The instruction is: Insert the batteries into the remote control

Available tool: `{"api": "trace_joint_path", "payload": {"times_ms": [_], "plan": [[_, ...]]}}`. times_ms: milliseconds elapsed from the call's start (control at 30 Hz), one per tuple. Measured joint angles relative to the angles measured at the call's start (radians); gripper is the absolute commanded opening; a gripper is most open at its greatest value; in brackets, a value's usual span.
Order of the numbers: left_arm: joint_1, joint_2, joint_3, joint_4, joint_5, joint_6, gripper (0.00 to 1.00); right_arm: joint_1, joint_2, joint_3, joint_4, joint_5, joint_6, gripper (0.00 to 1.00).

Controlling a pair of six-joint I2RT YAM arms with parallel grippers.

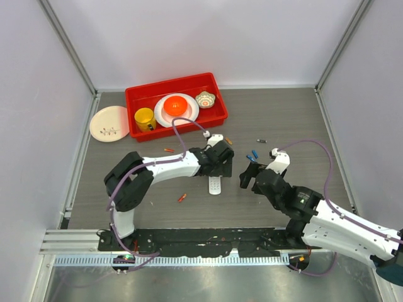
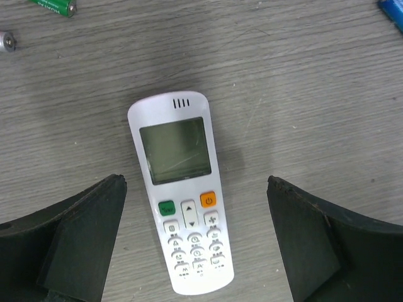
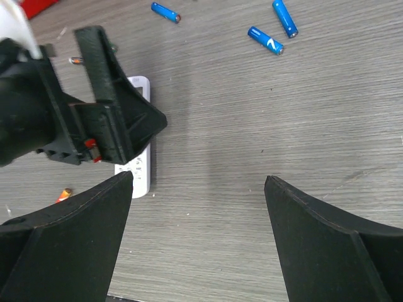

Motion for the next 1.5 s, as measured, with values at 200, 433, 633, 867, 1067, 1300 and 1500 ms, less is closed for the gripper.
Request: {"api": "trace_joint_path", "payload": {"times_ms": [200,433,633,867,1067,1300,1500], "plan": [[-0.003,0.094,0.098,-0.086,-0.03,0.018,0.9,0.0,-0.11,-0.001,-0.019,0.005,0.006,0.91],[-0.013,0.134,0.135,-0.159,-0.07,0.035,0.71,0.0,-0.172,-0.001,-0.06,0.027,0.007,0.91],[-0.014,0.138,0.136,-0.158,-0.073,0.04,0.53,0.0,-0.173,-0.001,-0.075,0.036,0.008,0.9],[-0.015,0.112,0.091,-0.103,-0.07,0.046,0.24,0.0,-0.172,-0.001,-0.076,0.036,0.012,0.9],[-0.014,-0.053,-0.088,-0.015,-0.024,0.052,0.0,0.0,-0.139,0.008,-0.064,0.035,0.001,0.98],[0.049,-0.542,-0.413,0.312,0.169,0.03,0.0,0.0,-0.146,0.011,0.08,-0.105,-0.1,1.0],[0.192,-0.806,-0.672,0.684,0.38,-0.064,0.0,0.0,-0.077,0.035,0.235,-0.29,-0.143,1.0]]}}
